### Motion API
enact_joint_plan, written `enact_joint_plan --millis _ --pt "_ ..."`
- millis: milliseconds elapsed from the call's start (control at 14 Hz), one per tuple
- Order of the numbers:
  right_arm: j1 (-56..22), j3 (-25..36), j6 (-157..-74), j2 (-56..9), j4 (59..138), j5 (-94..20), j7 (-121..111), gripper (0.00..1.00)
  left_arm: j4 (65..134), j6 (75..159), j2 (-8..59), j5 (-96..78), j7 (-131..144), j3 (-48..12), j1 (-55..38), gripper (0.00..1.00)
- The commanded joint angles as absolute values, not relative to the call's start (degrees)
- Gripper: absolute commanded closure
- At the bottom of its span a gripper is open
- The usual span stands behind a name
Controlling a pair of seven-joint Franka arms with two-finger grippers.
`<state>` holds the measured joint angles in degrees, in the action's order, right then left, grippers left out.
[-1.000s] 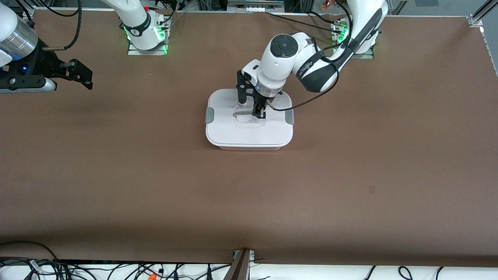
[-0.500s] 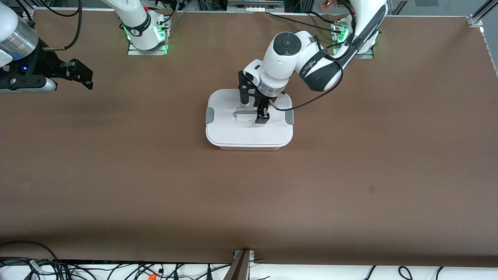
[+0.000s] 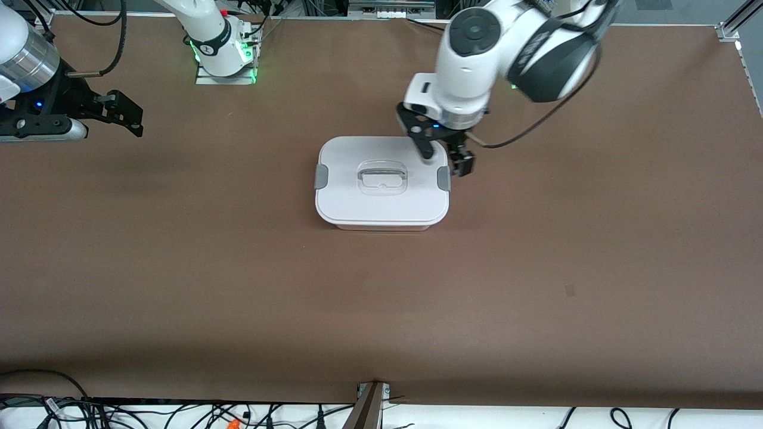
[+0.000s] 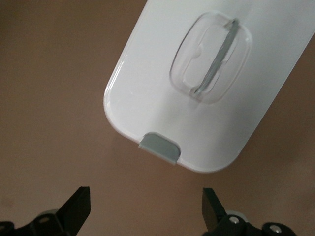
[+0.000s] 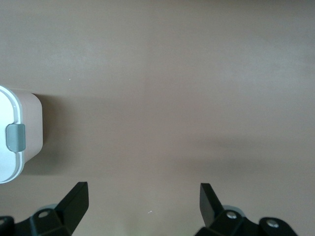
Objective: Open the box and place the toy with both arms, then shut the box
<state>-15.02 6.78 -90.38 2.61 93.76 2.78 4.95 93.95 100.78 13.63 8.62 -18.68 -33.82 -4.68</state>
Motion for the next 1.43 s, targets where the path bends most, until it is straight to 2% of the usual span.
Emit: enact_joint_plan --millis 0,429,500,643,857,1000,1357 --pt "-14.85 6.5 -89.03 2.2 92.37 2.72 5.54 0.0 86.24 88.62 13.8 7.73 -18.37 -33.66 2.44 0.0" --pt "-14.85 6.5 -89.03 2.2 92.37 2.72 5.45 0.0 80.34 84.02 13.71 7.82 -19.25 -33.4 17.65 0.0" --pt "-14.85 6.5 -88.95 2.2 92.37 2.72 5.45 0.0 80.16 84.02 12.93 7.47 -18.81 -30.96 17.06 0.0" --pt "-14.85 6.5 -88.77 2.2 92.46 2.64 5.45 0.0 81.12 85.77 9.6 6.95 -18.2 -19.58 9.1 0.0" --pt "-14.85 6.5 -87.54 2.29 92.46 2.64 5.62 0.0 82.96 88.68 7.83 2.22 -17.15 -9.0 3.97 0.0" --pt "-14.77 7.03 -87.28 2.37 92.72 0.89 5.54 0.0 87.95 90.61 4.59 0.01 -13.21 0.83 -2.6 0.0" --pt "-14.77 7.03 -87.28 2.37 92.64 0.44 5.89 0.0 91.75 91.76 1.93 -0.44 -1.32 1.85 -2.55 0.0"
